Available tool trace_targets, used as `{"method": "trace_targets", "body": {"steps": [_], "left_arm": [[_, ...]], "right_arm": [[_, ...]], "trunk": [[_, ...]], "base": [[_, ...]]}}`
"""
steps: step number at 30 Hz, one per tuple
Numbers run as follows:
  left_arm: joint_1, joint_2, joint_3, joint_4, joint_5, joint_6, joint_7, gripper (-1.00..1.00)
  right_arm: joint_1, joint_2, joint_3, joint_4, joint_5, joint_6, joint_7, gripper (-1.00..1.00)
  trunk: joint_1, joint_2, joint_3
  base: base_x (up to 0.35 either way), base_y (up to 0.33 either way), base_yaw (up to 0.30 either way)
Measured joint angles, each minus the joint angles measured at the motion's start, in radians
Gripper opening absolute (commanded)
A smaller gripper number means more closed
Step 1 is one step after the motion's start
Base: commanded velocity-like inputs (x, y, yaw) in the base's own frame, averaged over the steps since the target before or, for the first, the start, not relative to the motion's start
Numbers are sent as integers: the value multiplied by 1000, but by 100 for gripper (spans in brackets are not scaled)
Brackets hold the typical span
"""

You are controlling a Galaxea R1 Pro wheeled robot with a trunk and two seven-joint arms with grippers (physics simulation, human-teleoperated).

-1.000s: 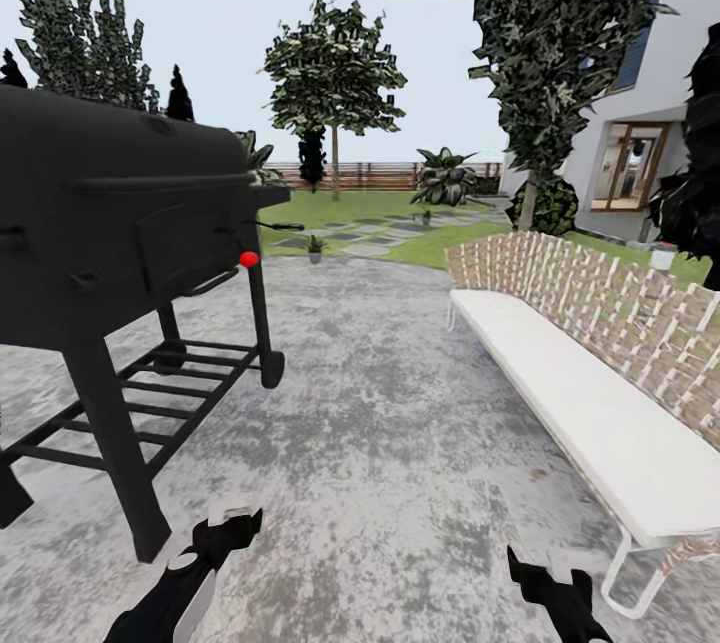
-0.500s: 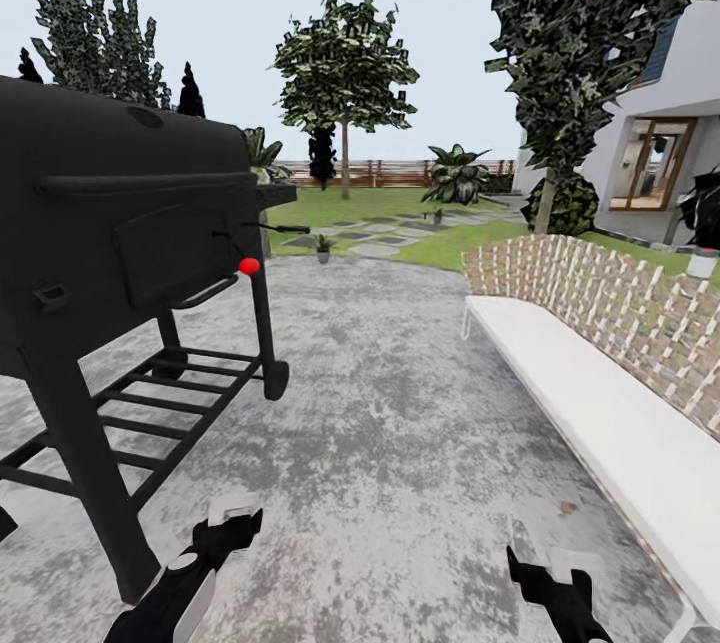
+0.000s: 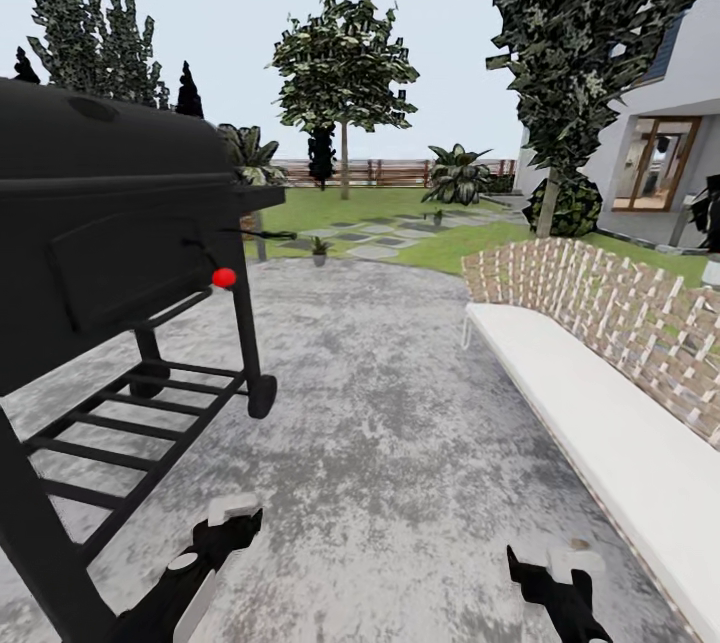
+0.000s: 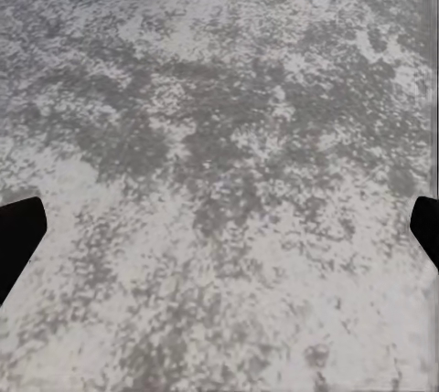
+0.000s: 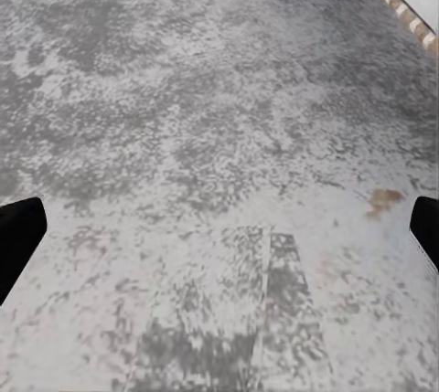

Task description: Pick up the pesticide atomizer in the garden and spray insectifuge to fully cover both potted plants in the garden.

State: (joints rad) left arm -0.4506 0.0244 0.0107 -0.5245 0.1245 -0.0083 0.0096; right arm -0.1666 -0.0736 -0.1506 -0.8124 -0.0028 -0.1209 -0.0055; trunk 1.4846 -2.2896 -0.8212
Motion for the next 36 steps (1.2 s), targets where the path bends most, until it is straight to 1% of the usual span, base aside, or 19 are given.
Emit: {"method": "trace_targets", "body": {"steps": [10,27,36], "left_arm": [[0,0,1,0,0,0,0,100],[0,1,1,0,0,0,0,100],[0,1,1,0,0,1,0,100]], "right_arm": [[0,0,0,0,0,0,0,100],[0,0,0,0,1,0,0,100],[0,0,0,0,1,0,0,100]], "trunk": [[0,0,0],[0,0,0],[0,0,0]], "base": [[317,-210,0],[318,-163,0],[327,-59,0]]}}
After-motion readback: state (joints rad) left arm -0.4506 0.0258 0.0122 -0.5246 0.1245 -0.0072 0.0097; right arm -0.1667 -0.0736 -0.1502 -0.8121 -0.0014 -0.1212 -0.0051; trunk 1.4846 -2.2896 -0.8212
